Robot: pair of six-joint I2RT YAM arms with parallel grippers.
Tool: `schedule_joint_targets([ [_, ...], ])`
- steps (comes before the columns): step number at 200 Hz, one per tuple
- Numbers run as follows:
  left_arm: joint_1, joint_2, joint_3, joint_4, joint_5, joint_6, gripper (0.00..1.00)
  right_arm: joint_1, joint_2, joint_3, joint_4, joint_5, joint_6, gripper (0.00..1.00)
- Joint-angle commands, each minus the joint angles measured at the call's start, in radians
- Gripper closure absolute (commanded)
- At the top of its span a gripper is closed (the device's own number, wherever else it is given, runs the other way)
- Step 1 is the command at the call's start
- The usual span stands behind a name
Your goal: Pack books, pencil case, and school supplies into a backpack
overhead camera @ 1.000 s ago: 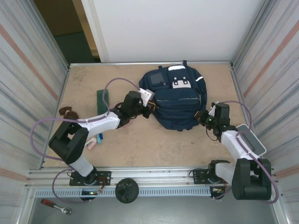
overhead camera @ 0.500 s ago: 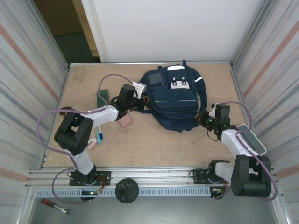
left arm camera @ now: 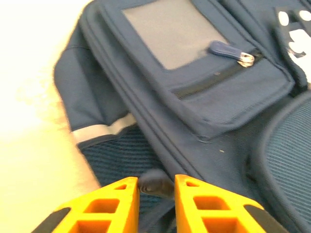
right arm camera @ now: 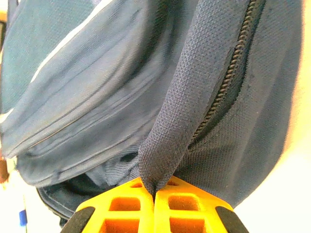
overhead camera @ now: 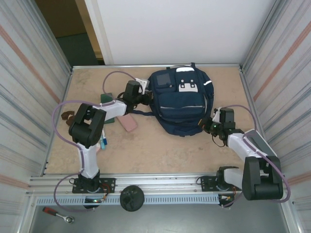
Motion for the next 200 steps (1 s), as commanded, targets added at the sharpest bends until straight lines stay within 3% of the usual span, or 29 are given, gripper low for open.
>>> schedule_joint_targets([
  [1, 0.032, -0.087, -0.046, 0.010, -0.041, -0.021, 0.64, 0.123, -0.033, -0.018, -0.037, 0.019, -0.019, 0.97],
  [24, 0.035, -0.201, -0.140, 0.004, -0.066, -0.019, 0.50, 0.284, -0.034, 0.044, -0.151, 0.093, -0.091, 0.77],
  [45, 0.035, -0.330, -0.247, -0.002, -0.094, -0.037, 0.41, 0.416, -0.102, 0.110, -0.278, 0.283, -0.173, 0.60],
  [68, 0.035, -0.454, -0.334, -0.038, -0.114, -0.058, 0.36, 0.523, -0.182, 0.166, -0.331, 0.441, -0.261, 0.45],
  [73, 0.035, -0.476, -0.350, -0.043, -0.116, -0.063, 0.35, 0.543, -0.197, 0.176, -0.330, 0.458, -0.280, 0.36],
  [86, 0.035, -0.526, -0.384, -0.054, -0.105, -0.074, 0.34, 0.595, -0.179, 0.213, -0.323, 0.520, -0.344, 0.21],
  [97, 0.035, -0.567, -0.408, -0.058, -0.087, -0.083, 0.33, 0.631, -0.117, 0.253, -0.322, 0.581, -0.395, 0.15],
  [164, 0.035, -0.748, -0.550, -0.127, -0.065, -0.087, 0.31, 0.660, 0.360, 0.539, -0.297, 0.773, -0.688, 0.11],
  [200, 0.034, -0.823, -0.606, -0.168, -0.049, -0.095, 0.31, 0.648, 0.578, 0.669, -0.352, 0.782, -0.773, 0.13],
])
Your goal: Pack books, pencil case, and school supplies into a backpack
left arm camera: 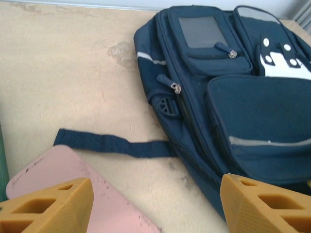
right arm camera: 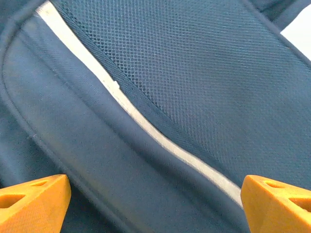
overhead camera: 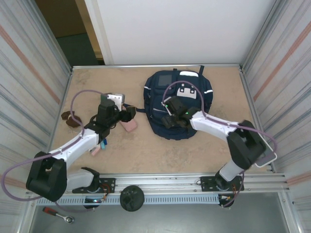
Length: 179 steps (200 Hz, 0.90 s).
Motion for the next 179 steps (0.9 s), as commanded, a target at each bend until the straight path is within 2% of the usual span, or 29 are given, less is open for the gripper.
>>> schedule_joint_targets([
  [1, -0.004, -0.065, -0.035, -0.043, 0.016, -0.020, 0.31, -0.006, 0.100, 0.078, -0.063, 0.046, -0.112, 0.13],
  [22, -0.004, -0.116, -0.068, -0.073, 0.012, -0.021, 0.30, -0.006, 0.175, 0.134, -0.086, 0.056, -0.136, 0.22],
  [62, -0.005, -0.178, -0.111, -0.136, -0.022, -0.016, 0.30, 0.001, 0.198, 0.192, -0.087, 0.037, -0.123, 0.66],
  [90, -0.005, -0.157, -0.105, -0.190, -0.072, -0.012, 0.29, 0.002, 0.166, 0.240, -0.092, 0.014, -0.076, 0.89],
  [120, -0.004, -0.092, -0.093, -0.218, -0.127, -0.015, 0.24, -0.006, 0.132, 0.322, -0.137, -0.042, -0.017, 0.94],
  [141, -0.004, -0.007, -0.059, -0.230, -0.140, -0.050, 0.09, -0.017, 0.110, 0.365, -0.160, -0.080, 0.014, 0.97],
  [162, -0.004, 0.102, -0.001, -0.246, -0.112, -0.101, 0.02, -0.038, 0.085, 0.376, -0.152, -0.147, 0.046, 0.99],
  [179, -0.004, 0.177, 0.034, -0.241, -0.107, -0.146, 0.01, -0.048, 0.073, 0.368, -0.140, -0.159, 0.056, 1.00],
])
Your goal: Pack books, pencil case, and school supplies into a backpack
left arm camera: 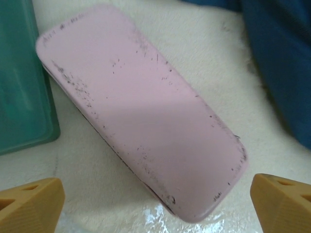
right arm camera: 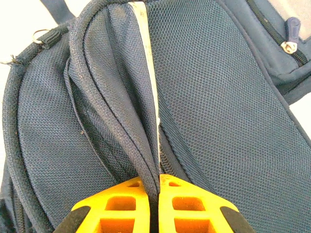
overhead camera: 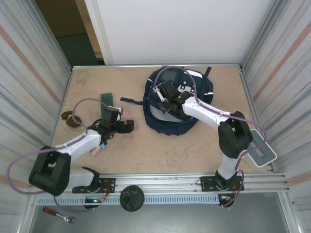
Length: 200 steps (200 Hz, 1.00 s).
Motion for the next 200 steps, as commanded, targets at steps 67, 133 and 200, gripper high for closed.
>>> schedule_joint_targets([
  [67, -0.004, 0.336, 0.217, -0.030, -0.095, -0.131, 0.01, -0.022, -0.064, -0.042, 0.056, -0.076, 0.067, 1.00],
  [133, -0.016, 0.459, 0.315, -0.023, -0.054, -0.123, 0.01, -0.014, -0.059, -0.060, 0.080, -0.097, 0.085, 1.00],
  [200, -0.086, 0.461, 0.330, -0.090, -0.129, -0.035, 0.21, -0.028, -0.091, -0.079, 0.071, -0.123, 0.119, 1.00],
])
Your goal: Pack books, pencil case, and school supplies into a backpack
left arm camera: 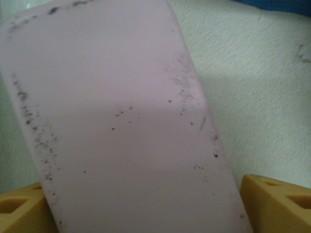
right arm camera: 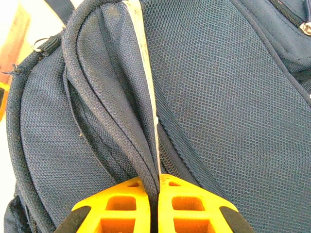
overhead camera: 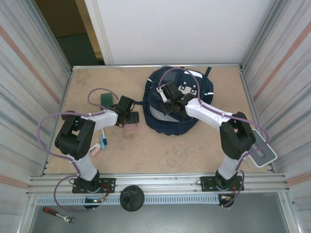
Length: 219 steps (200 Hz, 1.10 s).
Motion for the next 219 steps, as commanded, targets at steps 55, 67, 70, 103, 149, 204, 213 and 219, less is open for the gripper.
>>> schedule_joint_targets([
  [55, -0.125, -0.157, -0.096, 0.046, -0.113, 0.100, 0.60, -0.117, -0.121, 0.054, -0.024, -0.247, 0.138, 1.00],
  [67, -0.156, -0.240, -0.116, 0.040, -0.144, 0.110, 0.63, -0.154, -0.126, 0.071, -0.032, -0.317, 0.163, 1.00],
  [70, -0.162, -0.264, -0.121, 0.037, -0.149, 0.114, 0.63, -0.164, -0.127, 0.075, -0.032, -0.338, 0.170, 1.00],
  [103, -0.264, -0.491, -0.174, 0.109, -0.009, 0.200, 0.64, -0.265, -0.110, 0.167, -0.071, -0.568, 0.210, 1.00],
  [149, -0.264, -0.376, 0.014, 0.050, 0.213, 0.306, 0.64, -0.290, -0.074, 0.349, -0.227, -0.625, 0.138, 1.00],
  [204, -0.262, -0.064, 0.306, 0.047, 0.354, 0.229, 0.63, -0.312, -0.058, 0.505, -0.283, -0.672, 0.168, 1.00],
  [213, -0.263, -0.018, 0.337, 0.060, 0.356, 0.210, 0.62, -0.325, -0.054, 0.515, -0.264, -0.704, 0.192, 1.00],
  [219, -0.264, 0.011, 0.349, 0.077, 0.349, 0.194, 0.62, -0.334, -0.051, 0.518, -0.247, -0.730, 0.209, 1.00],
])
